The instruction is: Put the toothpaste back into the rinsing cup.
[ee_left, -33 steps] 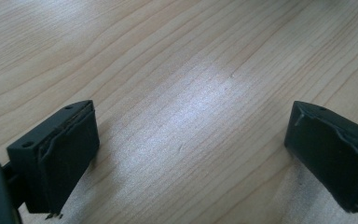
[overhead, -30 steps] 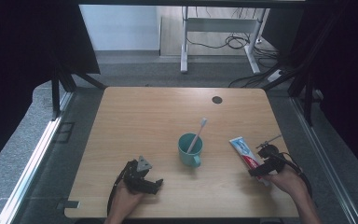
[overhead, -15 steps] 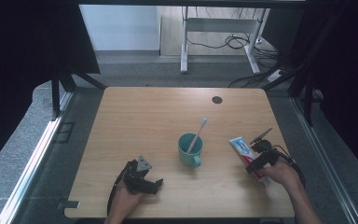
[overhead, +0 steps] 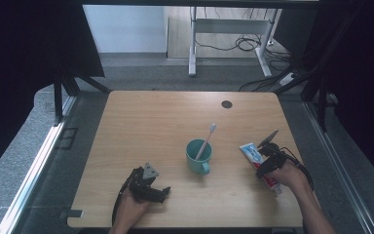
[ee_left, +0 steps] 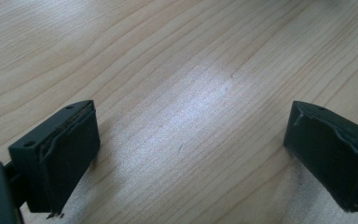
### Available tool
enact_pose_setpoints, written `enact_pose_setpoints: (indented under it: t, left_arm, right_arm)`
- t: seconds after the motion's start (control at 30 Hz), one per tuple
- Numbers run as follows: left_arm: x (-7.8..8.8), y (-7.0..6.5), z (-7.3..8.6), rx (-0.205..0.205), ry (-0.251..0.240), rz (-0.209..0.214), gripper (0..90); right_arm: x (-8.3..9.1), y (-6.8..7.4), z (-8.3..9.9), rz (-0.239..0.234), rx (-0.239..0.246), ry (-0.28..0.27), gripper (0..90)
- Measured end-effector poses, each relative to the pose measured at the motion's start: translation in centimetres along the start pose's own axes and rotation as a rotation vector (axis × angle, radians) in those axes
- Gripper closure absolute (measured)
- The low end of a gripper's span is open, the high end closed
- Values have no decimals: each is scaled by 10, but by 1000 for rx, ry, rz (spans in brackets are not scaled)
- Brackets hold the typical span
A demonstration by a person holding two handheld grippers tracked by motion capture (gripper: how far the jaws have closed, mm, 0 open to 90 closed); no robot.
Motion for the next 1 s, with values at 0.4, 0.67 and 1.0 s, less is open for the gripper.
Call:
enact_pose_setpoints:
  t: [0.4, 0.67, 1.0]
  left_arm:
    - [0, 0, 0, 1, -2, 0, 34]
    - [0, 0, 0, 2, -2, -1, 36]
    - [0, -1, 0, 3, -2, -1, 37]
  right_arm:
    - [0, 2, -12, 20, 3, 39, 466]
    - [2, 3, -13, 20, 12, 48, 564]
    - [9, 0, -8, -1, 29, -1, 708]
Point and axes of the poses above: each handheld gripper's, and its own axes: x roughly backward along the jaws, z roughly out of its underside, y roughly to its left, the point moved 4 cm from there along -x, roughly forward along the jaws, and after that the axes turned 6 degrees about y, right-handed, at the moved point
